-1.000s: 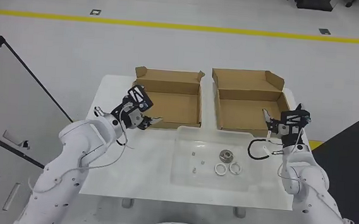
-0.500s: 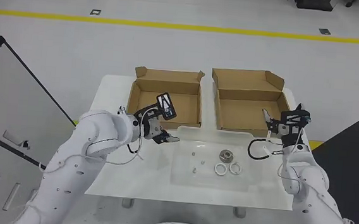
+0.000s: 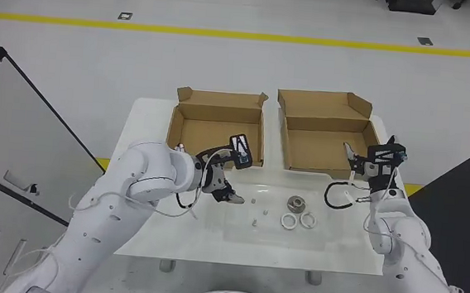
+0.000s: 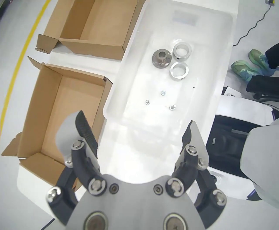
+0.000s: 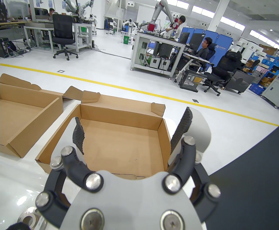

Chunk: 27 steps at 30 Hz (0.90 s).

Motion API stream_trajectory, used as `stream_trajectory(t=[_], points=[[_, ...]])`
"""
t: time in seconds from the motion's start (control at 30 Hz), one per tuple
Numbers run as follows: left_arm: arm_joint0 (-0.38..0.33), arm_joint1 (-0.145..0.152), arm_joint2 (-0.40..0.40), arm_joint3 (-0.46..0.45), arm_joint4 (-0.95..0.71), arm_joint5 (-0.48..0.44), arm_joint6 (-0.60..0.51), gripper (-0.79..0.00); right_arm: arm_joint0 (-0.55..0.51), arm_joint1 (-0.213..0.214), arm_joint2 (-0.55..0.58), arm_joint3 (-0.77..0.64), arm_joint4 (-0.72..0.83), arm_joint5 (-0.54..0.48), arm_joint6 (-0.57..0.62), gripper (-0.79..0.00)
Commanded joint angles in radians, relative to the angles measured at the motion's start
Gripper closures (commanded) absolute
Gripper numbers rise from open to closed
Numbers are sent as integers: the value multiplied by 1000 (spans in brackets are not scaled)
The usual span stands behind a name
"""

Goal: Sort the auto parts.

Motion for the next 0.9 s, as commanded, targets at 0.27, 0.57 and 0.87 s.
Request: stream_trajectory(t=[0.27,0.57,0.87], points=[[7,1,5,6,-6,-2,12,-785,0,0,0,0,0,0,0,-785],[-263,-11,280,120,-136,1,-42,-785,0,0,0,0,0,0,0,-785],[-498,-63,517,279,-311,95,-136,-785,0,0,0,0,0,0,0,-785]])
